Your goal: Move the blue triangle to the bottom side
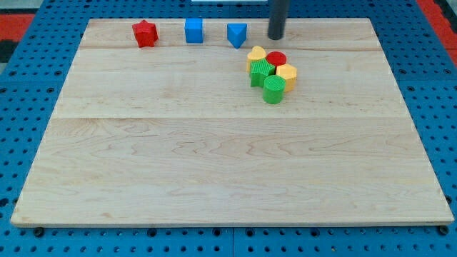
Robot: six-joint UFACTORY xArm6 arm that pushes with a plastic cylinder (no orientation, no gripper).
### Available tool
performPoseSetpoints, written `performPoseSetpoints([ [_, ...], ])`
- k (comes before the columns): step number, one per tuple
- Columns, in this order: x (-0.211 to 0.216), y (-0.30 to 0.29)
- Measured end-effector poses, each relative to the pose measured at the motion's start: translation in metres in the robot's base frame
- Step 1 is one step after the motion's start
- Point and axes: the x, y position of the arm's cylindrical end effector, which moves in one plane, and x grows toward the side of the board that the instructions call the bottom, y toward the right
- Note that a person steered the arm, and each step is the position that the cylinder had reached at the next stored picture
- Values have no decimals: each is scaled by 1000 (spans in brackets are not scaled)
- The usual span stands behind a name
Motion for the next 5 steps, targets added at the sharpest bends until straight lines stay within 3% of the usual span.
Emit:
performPoseSetpoints([
  [3, -45, -89],
  [5, -15, -101],
])
